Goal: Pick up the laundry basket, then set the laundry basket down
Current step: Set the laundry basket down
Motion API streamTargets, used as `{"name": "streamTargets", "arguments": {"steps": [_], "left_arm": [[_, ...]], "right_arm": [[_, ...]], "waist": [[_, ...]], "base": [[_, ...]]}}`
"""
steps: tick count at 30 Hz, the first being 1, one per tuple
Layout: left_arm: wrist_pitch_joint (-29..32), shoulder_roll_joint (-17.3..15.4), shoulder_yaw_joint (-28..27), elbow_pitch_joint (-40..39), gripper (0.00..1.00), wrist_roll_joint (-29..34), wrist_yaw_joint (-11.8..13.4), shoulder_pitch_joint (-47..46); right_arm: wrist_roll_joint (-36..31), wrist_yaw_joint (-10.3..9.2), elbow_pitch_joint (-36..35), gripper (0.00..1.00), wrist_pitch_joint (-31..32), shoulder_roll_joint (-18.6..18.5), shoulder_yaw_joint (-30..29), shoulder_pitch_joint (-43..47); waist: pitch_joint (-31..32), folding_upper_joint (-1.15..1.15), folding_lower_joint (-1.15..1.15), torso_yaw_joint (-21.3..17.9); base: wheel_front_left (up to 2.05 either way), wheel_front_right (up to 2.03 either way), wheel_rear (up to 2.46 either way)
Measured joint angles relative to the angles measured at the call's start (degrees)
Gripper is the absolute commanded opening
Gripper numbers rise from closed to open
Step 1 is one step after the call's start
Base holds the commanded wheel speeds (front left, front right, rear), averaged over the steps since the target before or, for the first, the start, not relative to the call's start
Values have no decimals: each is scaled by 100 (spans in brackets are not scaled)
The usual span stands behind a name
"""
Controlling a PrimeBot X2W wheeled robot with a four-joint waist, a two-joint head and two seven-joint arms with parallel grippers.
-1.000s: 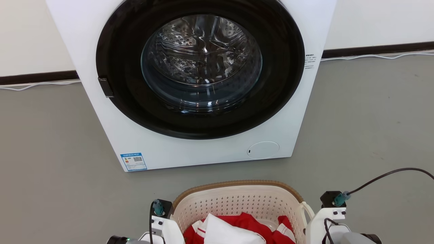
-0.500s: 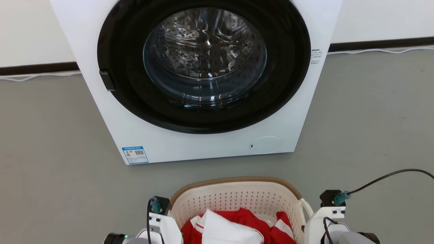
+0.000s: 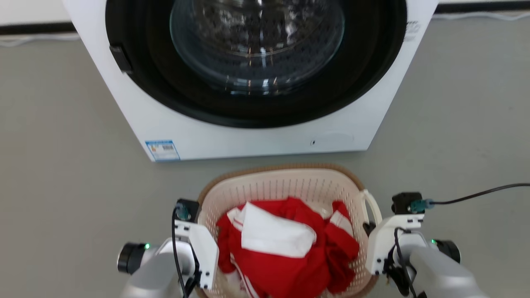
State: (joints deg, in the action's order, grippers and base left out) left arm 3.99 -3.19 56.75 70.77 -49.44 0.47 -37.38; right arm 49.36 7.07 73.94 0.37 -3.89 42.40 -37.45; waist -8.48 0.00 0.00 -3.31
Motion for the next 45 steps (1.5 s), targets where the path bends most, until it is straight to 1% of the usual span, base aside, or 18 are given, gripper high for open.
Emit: {"name": "streamTargets", "arguments": {"steps": [4, 8, 15, 21, 22, 24, 25, 29, 36, 38, 45], "left_arm": [[-213, 13, 1, 75, 0, 10, 56, -282], [-541, 16, -46, 122, 0, 9, 64, -558], [-915, -2, -57, 191, 0, 56, 69, -968], [-1263, -4, -74, 232, 0, 67, 107, -1283], [-1263, -4, -74, 232, 0, 67, 107, -1283], [-1370, -3, -87, 237, 0, 67, 132, -1382], [-1470, -3, -98, 245, 0, 67, 156, -1495], [-1681, -4, -196, 209, 0, 67, 189, -1756], [-1815, -48, -338, 136, 0, 67, 212, -2090], [-1819, -76, -394, 86, 0, 76, 215, -2181], [-1819, -225, -605, -310, 0, 372, 357, -2296]], "right_arm": [[18, 0, 19, 0, -288, 2, 37, -242], [67, 0, 45, 0, -579, -7, 68, -521], [66, 0, 71, 0, -1027, -13, 158, -881], [-2, 0, 92, 0, -1252, -25, 79, -1209], [-2, 0, 92, 0, -1252, -25, 79, -1209], [-57, 0, 92, 0, -1310, -29, 16, -1315], [-194, 0, 92, 0, -1362, -32, -104, -1399], [-521, 0, 93, 0, -1412, -49, -432, -1634], [-1335, 1, 91, 0, -1443, -48, -1215, -2046], [-1551, 2, 90, 0, -1443, -47, -1448, -2128], [-2225, 5, -45, 0, -1451, -38, -2134, -2152]], "waist": [[-356, 0, 0, 59], [-739, 0, 0, 122], [-1439, 0, 0, 235], [-2037, 0, 0, 322], [-2037, 0, 0, 322], [-2231, 0, 0, 340], [-2428, 0, 0, 350], [-2819, 0, 0, 363], [-3463, 0, 0, 363], [-3614, 0, 0, 360], [-3965, 0, 0, 353]], "base": [[0, 0, 0], [0, 0, 0], [0, 0, 0], [0, 0, 0], [0, 0, 0], [0, 0, 0], [0, 0, 0], [0, 0, 0], [0, 0, 0], [0, 0, 0], [0, 0, 0]]}}
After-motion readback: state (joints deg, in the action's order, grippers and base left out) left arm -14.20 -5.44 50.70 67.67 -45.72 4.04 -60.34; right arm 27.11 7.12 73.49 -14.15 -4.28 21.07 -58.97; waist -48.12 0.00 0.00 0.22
